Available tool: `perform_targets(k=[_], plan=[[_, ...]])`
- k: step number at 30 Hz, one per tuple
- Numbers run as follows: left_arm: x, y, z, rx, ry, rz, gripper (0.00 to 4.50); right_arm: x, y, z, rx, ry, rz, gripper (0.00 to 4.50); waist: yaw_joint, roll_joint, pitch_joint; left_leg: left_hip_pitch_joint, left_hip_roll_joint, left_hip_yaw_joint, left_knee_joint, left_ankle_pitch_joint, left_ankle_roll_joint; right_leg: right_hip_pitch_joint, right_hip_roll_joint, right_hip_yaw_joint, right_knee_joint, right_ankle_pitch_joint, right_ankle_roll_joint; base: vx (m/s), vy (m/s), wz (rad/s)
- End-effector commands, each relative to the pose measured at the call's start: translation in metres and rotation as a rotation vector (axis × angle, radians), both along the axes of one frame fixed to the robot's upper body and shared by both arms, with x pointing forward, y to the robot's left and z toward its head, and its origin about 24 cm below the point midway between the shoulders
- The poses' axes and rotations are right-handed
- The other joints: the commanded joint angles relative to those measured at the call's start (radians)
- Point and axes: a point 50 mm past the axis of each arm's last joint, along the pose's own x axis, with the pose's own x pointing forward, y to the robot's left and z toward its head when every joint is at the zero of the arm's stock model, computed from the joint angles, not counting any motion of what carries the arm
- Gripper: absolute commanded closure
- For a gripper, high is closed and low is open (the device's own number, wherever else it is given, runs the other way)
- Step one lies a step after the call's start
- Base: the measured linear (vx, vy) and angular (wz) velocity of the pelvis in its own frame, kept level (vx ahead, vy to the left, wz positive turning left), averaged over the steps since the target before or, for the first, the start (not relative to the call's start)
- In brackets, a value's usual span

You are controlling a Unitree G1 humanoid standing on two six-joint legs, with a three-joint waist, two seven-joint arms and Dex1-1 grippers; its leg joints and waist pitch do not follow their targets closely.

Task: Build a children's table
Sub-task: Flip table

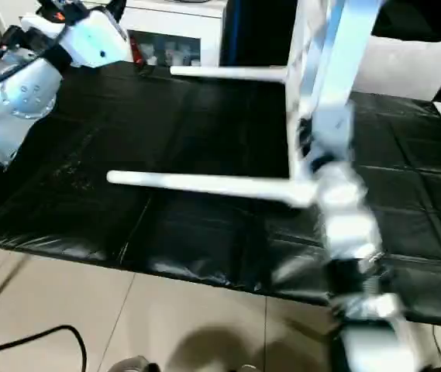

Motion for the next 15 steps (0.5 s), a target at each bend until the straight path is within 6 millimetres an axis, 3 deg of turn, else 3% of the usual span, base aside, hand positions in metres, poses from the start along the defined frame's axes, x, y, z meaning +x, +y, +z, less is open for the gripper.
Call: perform_targets(k=[1, 6, 9, 10, 15], plan=[[0.002, 0.009, -0.008, -0.015, 0.066, 0.022, 2.12, -0.004, 0.011, 0.052, -0.223, -0.198, 0.06, 2.55, 0.01, -0.016, -0.088, 0.018, 0.07, -0.03, -0.056, -0.007, 0.038, 0.07, -0.105, 0.062, -0.05, 0.051, -0.212, 0.0, 0.0, 0.0], [0.0, 0.021, 0.0, -0.121, 0.1, 0.032, 2.56, -0.003, -0.001, 0.068, -0.333, -0.208, 0.068, 2.55, 0.018, -0.018, -0.087, 0.02, 0.072, -0.028, -0.056, -0.01, 0.041, 0.069, -0.105, 0.061, -0.051, 0.027, -0.21, 0.0, 0.0, 0.0], [-0.002, 0.028, 0.0, -0.182, 0.161, 0.029, 2.59, -0.003, -0.01, 0.084, -0.413, -0.196, 0.087, 2.55, 0.021, -0.02, -0.087, 0.021, 0.072, -0.026, -0.054, -0.014, 0.044, 0.067, -0.103, 0.061, -0.052, 0.016, -0.212, 0.0, 0.0, 0.0], [-0.002, 0.029, -0.002, -0.214, 0.189, 0.021, 2.66, -0.002, -0.015, 0.091, -0.447, -0.169, 0.104, 2.55, 0.024, -0.029, -0.086, 0.02, 0.072, -0.023, -0.054, -0.012, 0.05, 0.068, -0.104, 0.062, -0.051, 0.016, -0.213, 0.0, 0.0, 0.0], [-0.006, 0.027, -0.008, -0.24, 0.24, -0.001, 2.85, -0.004, -0.025, 0.113, -0.478, -0.149, 0.122, 2.55, 0.03, -0.028, -0.085, 0.019, 0.074, -0.024, -0.052, -0.005, 0.064, 0.066, -0.104, 0.061, -0.051, -0.003, -0.212, 0.0, 0.0, 0.0]])
